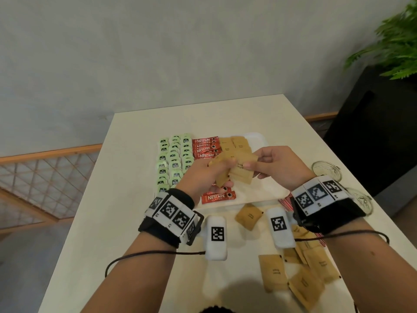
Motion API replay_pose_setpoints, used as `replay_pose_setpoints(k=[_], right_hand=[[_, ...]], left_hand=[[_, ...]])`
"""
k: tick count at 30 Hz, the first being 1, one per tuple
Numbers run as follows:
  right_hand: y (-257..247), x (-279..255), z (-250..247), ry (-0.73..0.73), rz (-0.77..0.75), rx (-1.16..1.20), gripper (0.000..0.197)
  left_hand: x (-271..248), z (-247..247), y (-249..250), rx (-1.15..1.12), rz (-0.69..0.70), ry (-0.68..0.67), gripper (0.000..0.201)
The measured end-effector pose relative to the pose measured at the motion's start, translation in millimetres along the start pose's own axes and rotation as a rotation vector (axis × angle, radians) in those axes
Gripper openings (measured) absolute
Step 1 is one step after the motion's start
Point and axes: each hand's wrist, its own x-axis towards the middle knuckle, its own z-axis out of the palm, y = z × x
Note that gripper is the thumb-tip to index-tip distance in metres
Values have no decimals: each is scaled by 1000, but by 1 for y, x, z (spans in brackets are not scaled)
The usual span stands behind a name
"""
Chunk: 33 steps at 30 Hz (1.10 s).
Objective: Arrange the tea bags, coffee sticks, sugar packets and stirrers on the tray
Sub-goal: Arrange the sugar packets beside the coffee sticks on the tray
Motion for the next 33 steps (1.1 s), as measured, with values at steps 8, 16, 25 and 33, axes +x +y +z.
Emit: replay_pose_setpoints(k=[8,16,25,33], right_hand=[[3,13,2,-56,72,70,9],[40,64,-13,78,305,-164,8],[55,109,16,95,531,-244,32],[56,124,24,93,612,-229,41]], left_hand=[[11,10,-5,-133,41,46,28],[32,-24,-8,-222,-117,135,19],[47,-52,-16,-92,-10,349,11],[51,-62,-21,-224,-96,328,11]])
